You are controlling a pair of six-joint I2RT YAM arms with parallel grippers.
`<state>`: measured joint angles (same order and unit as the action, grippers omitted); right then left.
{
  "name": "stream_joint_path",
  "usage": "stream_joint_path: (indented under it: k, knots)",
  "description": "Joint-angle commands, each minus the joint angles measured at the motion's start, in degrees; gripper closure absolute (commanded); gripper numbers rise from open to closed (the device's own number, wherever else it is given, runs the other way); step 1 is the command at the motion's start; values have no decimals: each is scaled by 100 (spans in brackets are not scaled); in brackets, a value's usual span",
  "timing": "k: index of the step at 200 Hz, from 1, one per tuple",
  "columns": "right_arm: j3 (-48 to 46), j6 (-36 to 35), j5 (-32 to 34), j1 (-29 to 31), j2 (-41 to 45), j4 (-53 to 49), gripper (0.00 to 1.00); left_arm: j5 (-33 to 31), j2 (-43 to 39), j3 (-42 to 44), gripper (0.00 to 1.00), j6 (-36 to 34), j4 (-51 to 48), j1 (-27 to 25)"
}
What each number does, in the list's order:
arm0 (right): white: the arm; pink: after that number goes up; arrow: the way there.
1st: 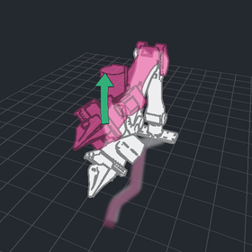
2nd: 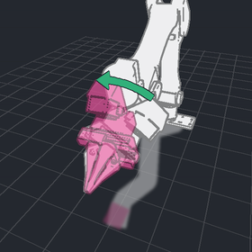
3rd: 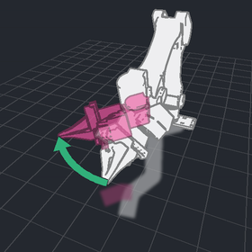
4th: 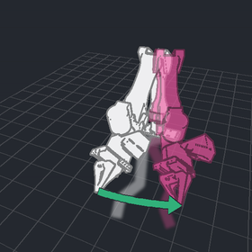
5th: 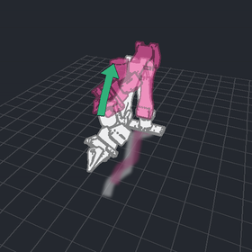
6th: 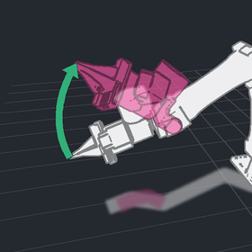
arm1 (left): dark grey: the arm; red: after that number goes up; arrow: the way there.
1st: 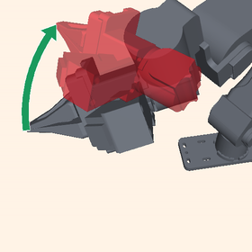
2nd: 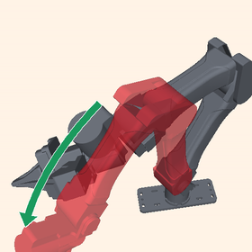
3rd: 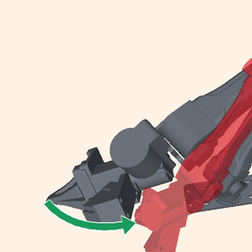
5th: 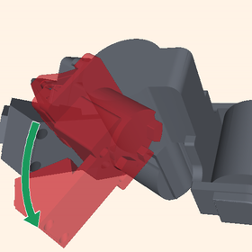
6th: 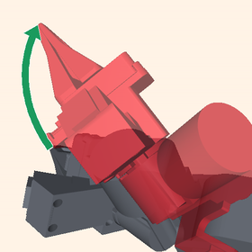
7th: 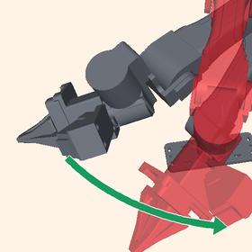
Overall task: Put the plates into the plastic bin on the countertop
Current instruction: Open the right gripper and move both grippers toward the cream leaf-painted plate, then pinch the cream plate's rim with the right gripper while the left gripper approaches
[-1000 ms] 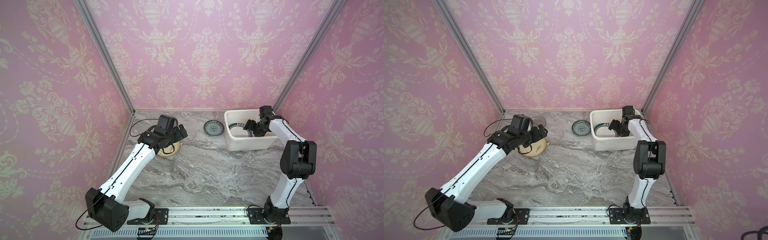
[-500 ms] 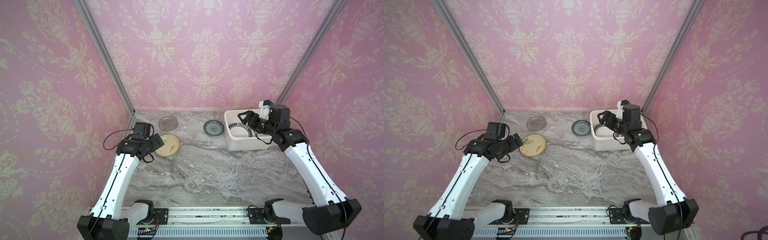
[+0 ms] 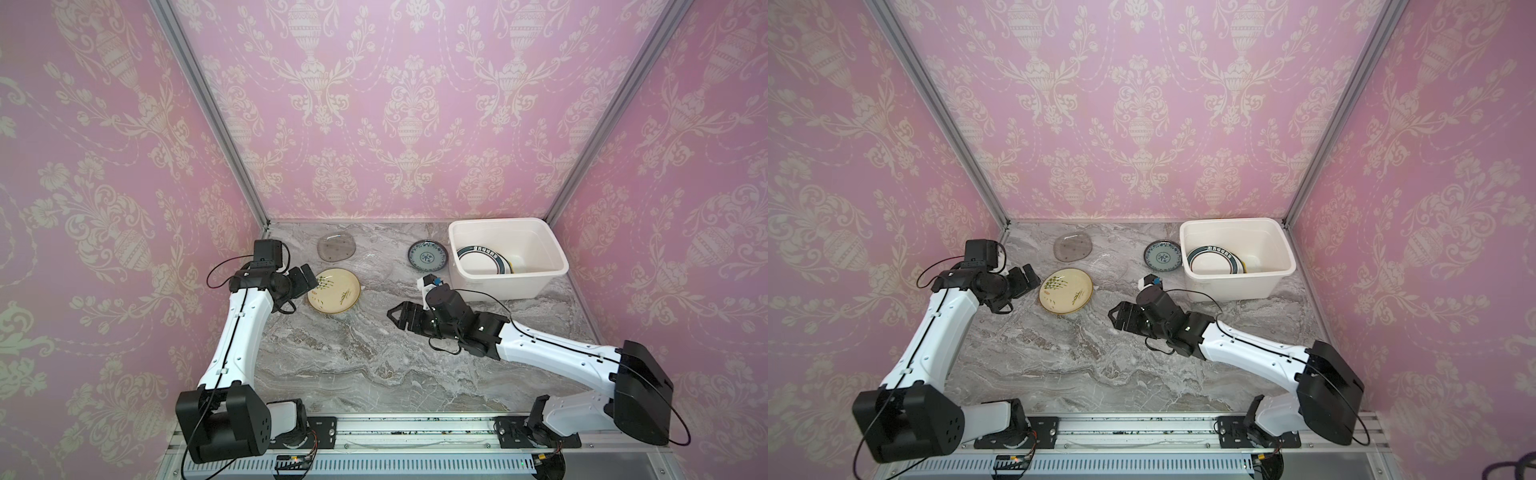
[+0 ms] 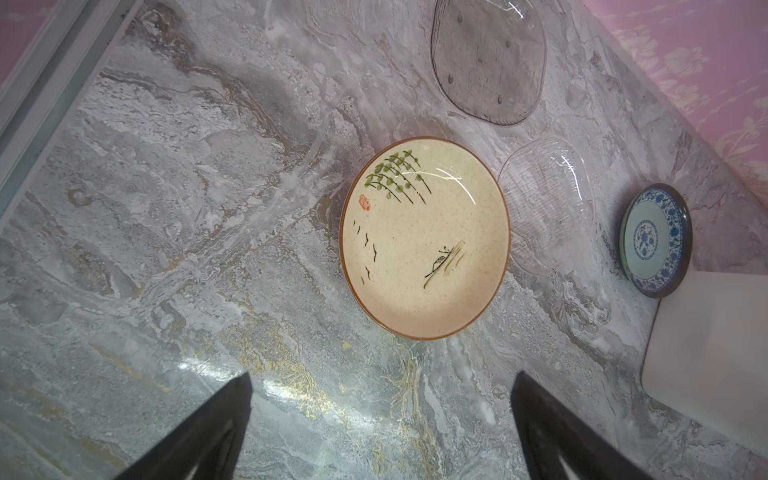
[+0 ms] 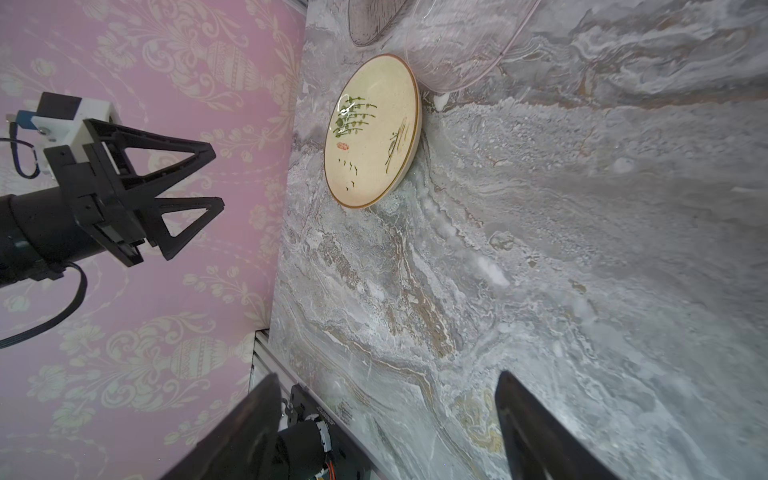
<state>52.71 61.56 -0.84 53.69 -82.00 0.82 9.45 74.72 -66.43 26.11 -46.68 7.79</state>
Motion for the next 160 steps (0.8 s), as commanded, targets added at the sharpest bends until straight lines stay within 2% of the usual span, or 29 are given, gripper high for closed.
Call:
stream_joint_path:
  k: [1, 46, 67, 108, 160]
  knots:
    - [-113, 743, 244, 118, -630, 1351, 20, 474, 300, 220, 1, -375, 641, 207]
    - [212, 1048, -30, 167, -2116, 2802, 22, 1484, 1097, 662, 1, -52, 1723, 706]
    - [350, 1155, -60, 144, -2691, 3425, 23, 1813, 1401, 772, 1, 77, 2147, 776]
    - [866, 1341, -352, 96, -3525, 3766, 25, 2132, 1953, 750, 1, -28, 2583, 820]
    - [1074, 1763, -397, -130, -4091, 4149, 25, 2490, 2529, 737, 1, -124, 3238, 821]
